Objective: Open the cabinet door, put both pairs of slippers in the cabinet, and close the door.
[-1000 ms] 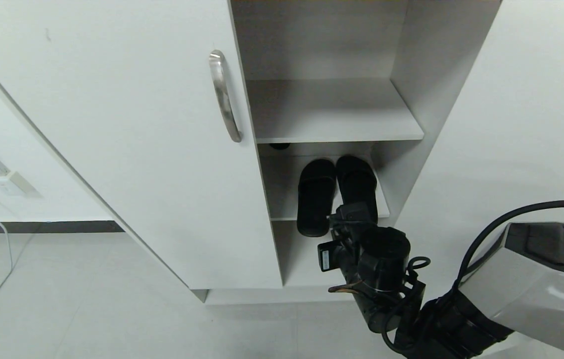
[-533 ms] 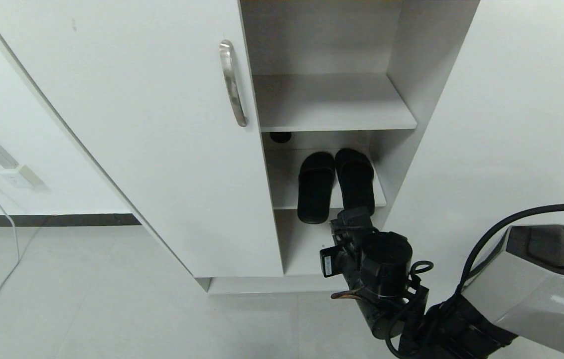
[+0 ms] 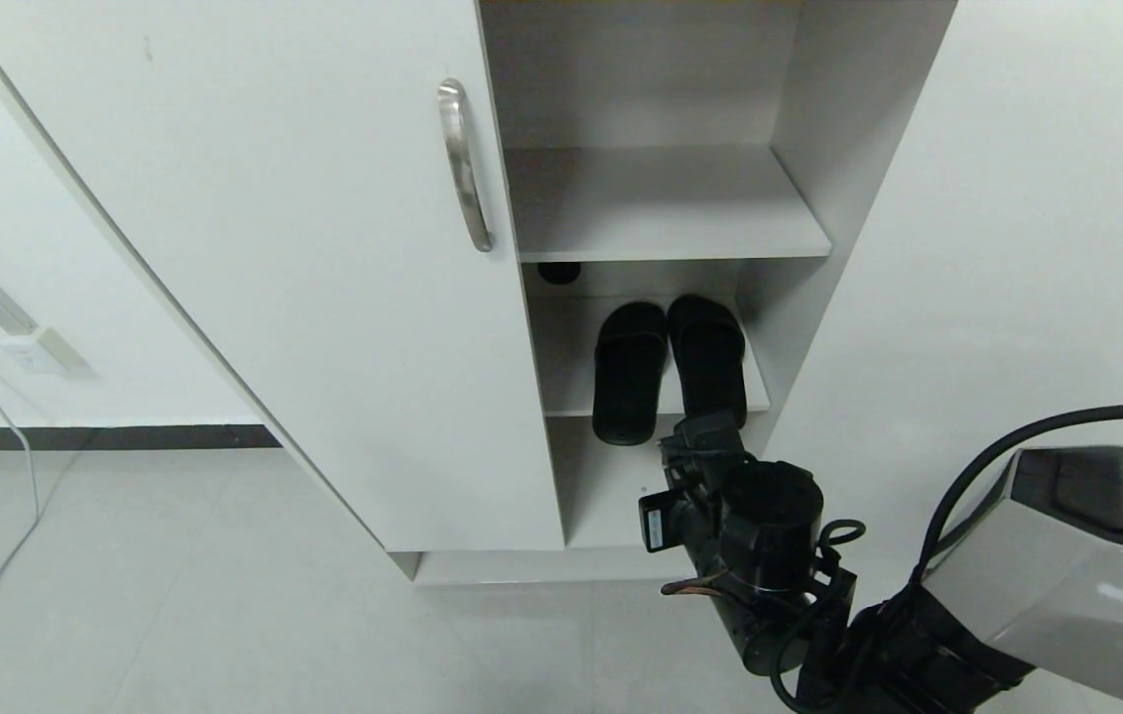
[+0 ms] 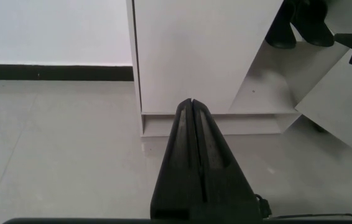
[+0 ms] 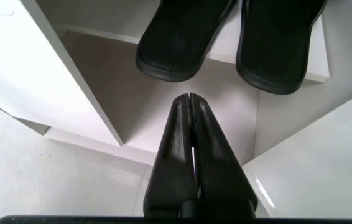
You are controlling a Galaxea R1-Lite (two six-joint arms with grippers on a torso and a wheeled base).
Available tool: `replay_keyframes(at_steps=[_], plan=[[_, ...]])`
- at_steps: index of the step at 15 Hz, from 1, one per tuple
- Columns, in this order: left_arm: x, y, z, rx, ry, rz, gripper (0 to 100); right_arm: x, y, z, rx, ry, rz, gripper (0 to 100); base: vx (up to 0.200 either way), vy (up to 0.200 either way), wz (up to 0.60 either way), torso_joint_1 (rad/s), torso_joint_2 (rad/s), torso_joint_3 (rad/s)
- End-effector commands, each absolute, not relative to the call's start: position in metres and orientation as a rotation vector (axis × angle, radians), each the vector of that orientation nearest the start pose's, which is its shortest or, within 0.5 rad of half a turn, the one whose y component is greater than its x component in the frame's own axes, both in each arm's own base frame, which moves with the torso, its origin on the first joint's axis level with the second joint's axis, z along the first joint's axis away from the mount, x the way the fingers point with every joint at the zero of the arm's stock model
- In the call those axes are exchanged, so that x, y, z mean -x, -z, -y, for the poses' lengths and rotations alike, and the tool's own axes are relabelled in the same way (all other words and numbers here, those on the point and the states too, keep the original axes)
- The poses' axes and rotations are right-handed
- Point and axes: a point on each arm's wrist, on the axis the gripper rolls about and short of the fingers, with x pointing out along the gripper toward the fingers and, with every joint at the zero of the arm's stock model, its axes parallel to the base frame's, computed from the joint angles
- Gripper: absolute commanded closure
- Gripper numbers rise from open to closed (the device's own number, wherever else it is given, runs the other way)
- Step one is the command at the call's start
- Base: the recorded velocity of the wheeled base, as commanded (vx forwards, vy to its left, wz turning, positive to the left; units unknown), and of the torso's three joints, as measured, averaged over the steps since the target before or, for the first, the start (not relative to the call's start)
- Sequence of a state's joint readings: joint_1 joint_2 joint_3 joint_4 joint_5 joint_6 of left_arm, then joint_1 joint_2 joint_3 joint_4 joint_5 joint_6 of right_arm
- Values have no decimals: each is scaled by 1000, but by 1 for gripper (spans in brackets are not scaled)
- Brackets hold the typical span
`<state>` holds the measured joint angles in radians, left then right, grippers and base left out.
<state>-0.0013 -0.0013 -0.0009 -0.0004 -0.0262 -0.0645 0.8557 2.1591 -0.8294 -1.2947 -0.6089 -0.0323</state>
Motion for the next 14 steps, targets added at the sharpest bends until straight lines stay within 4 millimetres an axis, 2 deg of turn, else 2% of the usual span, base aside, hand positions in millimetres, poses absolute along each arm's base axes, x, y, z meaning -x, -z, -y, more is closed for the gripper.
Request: replay_keyframes(at_steps=[1, 9, 14], plan=[[23, -76, 1, 64, 28, 1, 100, -259, -94, -279, 56, -247, -22, 100, 0, 0, 0, 0, 0, 0], [23, -76, 1, 61, 28, 2, 100, -259, -95, -279, 56, -249, -21, 100, 0, 0, 0, 3, 2, 155], [23, -76, 1, 61, 28, 2, 100, -260, -93, -278, 59, -244, -25, 100, 0, 0, 0, -1, 1, 29]])
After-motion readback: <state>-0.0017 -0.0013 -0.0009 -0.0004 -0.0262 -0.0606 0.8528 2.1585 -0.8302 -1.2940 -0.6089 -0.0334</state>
